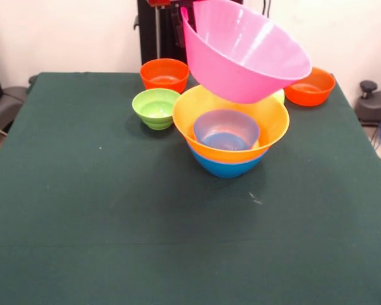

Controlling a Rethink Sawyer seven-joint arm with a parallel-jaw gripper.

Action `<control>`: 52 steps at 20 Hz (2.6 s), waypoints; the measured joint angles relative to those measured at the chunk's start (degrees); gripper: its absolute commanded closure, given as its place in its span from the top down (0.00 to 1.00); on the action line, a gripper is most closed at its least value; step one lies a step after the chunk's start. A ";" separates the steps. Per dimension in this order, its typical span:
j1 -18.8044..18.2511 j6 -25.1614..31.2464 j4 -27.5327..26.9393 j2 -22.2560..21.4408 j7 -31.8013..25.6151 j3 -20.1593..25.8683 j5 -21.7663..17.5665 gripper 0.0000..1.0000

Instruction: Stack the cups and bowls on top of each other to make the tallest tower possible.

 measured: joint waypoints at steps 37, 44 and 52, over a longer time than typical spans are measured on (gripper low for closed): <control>0.82 -3.36 -0.02 3.21 0.00 0.01 -2.07 0.00; 0.82 -3.36 -0.07 3.20 0.00 0.01 -2.04 1.00; 0.84 -3.36 -0.34 3.21 0.00 0.02 -2.04 1.00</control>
